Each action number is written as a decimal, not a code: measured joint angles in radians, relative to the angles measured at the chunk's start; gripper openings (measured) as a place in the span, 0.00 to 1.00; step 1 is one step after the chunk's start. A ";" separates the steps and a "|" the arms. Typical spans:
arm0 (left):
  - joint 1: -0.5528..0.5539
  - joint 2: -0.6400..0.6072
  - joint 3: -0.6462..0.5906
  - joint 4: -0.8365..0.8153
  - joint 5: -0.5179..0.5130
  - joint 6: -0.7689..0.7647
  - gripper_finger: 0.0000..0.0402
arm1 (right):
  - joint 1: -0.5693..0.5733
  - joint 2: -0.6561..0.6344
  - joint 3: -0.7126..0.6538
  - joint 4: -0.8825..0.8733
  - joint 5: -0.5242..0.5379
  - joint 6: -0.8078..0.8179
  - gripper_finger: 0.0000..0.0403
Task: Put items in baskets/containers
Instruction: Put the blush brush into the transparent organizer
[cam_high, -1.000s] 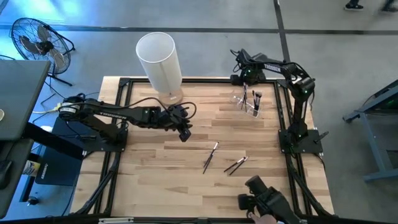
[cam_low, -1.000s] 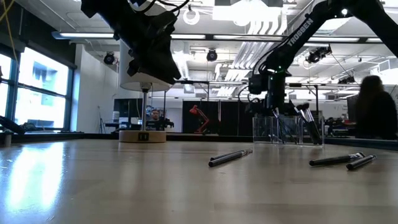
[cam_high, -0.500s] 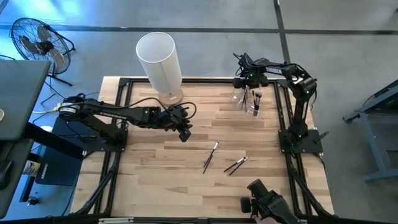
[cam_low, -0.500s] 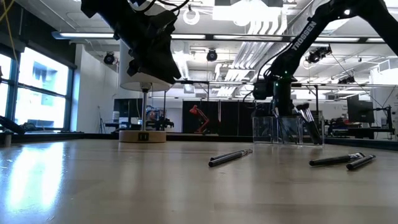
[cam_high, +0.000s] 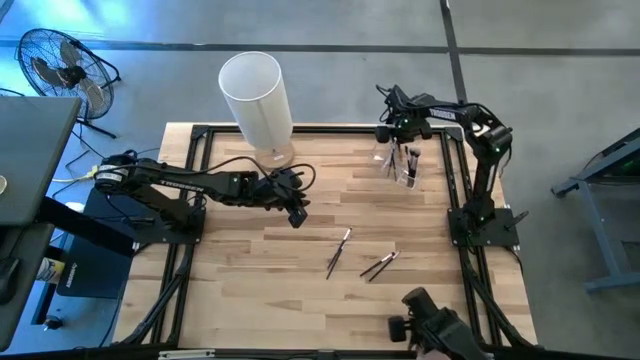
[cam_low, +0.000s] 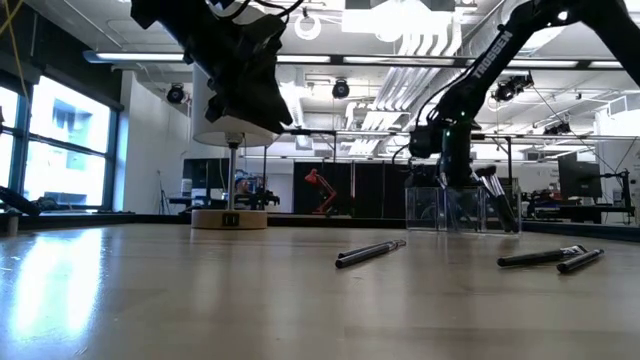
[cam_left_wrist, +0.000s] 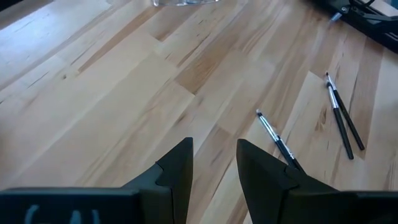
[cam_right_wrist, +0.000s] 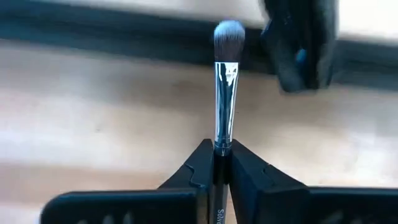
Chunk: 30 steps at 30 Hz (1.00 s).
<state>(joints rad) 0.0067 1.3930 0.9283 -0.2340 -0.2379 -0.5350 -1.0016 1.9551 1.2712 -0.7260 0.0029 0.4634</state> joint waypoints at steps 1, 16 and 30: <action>0.000 0.000 0.000 0.000 0.000 0.000 0.30 | -0.002 -0.014 -0.001 -0.005 -0.003 -0.007 0.05; 0.000 0.000 0.000 0.056 0.037 -0.015 0.30 | -0.009 -0.365 0.003 0.143 0.057 -0.133 0.05; 0.000 0.000 0.000 0.068 0.058 -0.050 0.30 | 0.204 -0.971 -0.499 0.646 0.052 -0.141 0.05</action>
<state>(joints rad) 0.0063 1.3926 0.9283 -0.1661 -0.1799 -0.5854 -0.7977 0.9841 0.7720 -0.0805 0.0545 0.3227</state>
